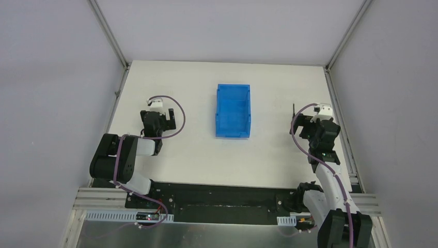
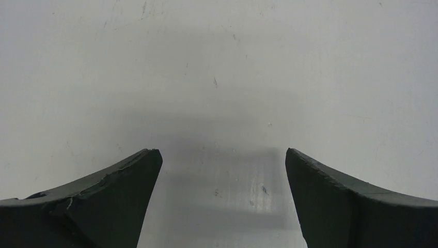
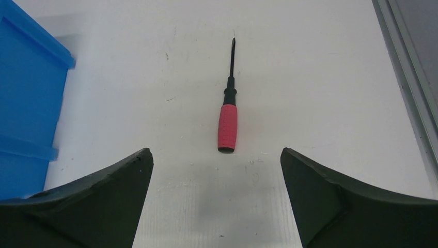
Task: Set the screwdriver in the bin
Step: Pick up the screwdriver from the center of the board.
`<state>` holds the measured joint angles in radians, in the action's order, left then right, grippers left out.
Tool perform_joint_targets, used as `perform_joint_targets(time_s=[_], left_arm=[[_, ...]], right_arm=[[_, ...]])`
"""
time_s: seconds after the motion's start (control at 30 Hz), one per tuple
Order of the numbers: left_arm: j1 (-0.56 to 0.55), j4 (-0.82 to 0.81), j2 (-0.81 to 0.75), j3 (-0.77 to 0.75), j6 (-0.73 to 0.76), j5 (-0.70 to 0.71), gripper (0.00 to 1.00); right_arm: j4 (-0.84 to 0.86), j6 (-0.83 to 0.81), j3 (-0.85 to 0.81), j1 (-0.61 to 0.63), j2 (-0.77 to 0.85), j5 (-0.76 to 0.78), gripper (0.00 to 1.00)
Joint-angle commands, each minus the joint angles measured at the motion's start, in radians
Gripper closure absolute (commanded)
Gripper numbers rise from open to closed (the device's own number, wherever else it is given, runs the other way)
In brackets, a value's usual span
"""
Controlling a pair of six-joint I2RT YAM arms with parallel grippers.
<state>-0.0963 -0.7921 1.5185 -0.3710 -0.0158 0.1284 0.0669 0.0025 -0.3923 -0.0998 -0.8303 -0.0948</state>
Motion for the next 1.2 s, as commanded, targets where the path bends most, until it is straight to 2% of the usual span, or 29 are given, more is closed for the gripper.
perform_joint_targets(time_s=[0.0, 0.4, 0.67, 1.17], left_arm=[[0.012, -0.029, -0.012, -0.004, -0.006, -0.010, 0.01], [0.011, -0.029, -0.013, -0.003, -0.006, -0.010, 0.01], [0.012, -0.029, -0.012, -0.003, -0.006, -0.010, 0.01], [0.012, -0.028, -0.013, -0.003, -0.006, -0.010, 0.01]], right_arm=[[0.032, 0.027, -0.006, 0.005, 0.003, 0.012, 0.02], [0.024, 0.042, -0.037, 0.005, -0.018, -0.020, 0.02], [-0.050, 0.052, -0.150, 0.006, -0.145, -0.039, 0.02], [-0.432, 0.100, -0.560, 0.006, -0.480, 0.038, 0.02]])
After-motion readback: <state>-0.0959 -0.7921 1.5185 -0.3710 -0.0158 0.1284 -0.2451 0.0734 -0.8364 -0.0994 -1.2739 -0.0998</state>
